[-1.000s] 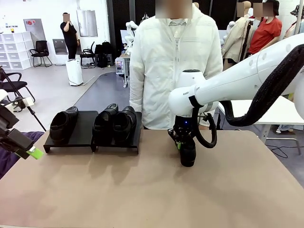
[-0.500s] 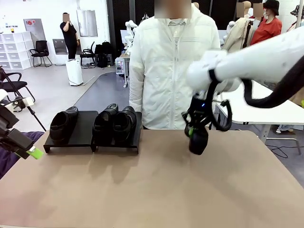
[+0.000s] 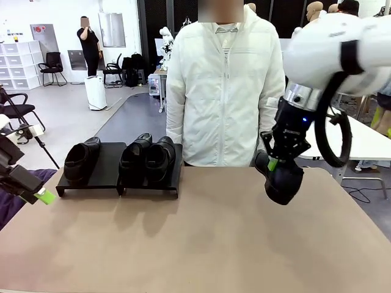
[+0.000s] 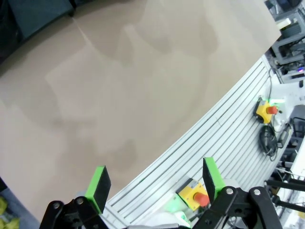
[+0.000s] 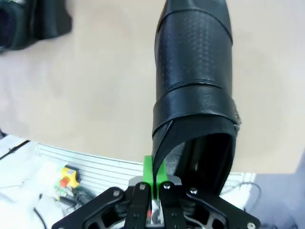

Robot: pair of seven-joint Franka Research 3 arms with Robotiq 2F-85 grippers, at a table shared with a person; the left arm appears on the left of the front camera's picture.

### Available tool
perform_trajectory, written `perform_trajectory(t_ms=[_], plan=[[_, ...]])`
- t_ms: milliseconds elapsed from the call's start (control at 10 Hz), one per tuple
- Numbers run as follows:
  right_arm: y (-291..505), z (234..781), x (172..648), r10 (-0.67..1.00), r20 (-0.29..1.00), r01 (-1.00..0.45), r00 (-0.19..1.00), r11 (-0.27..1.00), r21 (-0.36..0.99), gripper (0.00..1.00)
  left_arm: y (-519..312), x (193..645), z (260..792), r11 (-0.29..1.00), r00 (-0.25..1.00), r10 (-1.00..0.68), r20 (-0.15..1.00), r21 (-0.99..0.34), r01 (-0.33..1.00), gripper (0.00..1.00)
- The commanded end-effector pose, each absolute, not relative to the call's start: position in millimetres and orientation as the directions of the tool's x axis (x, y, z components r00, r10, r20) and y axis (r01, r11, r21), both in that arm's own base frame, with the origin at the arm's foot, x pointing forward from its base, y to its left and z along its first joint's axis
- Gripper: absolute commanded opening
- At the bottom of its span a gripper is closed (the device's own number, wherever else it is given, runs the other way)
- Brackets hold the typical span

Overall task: Organize the shoes by placing them on the stand.
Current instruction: Pick up one Shoe and place it in the middle of the table.

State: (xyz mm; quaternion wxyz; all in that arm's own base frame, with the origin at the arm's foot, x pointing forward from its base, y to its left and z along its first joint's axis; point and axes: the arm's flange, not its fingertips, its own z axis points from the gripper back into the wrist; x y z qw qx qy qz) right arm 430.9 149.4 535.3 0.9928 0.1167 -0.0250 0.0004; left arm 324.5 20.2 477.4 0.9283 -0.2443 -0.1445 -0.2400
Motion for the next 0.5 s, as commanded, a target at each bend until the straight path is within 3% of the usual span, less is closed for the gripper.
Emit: perform_trajectory(t_ms=[0,100,200,400], plan=[[127.4,516.8,429.9,0.057,0.123,-0.099,0.991,0.927,0.363,0.00,21.2,323.7,479.1,0.765,0.847,-0.373,0.380,-0.391,0.512,1.00],[121.8,511.5,466.4,0.070,0.077,-0.094,0.995,0.922,0.376,0.00,21.2,323.7,479.1,0.765,0.847,-0.373,0.380,-0.391,0.512,1.00],[140.5,530.0,416.4,0.008,0.091,-0.032,0.996,0.962,0.273,0.00,21.2,323.7,479.1,0.765,0.847,-0.373,0.380,-0.391,0.512,1.00],[140.5,530.0,416.4,0.008,0.091,-0.032,0.996,0.962,0.273,0.00,21.2,323.7,479.1,0.765,0.847,-0.373,0.380,-0.391,0.512,1.00]])
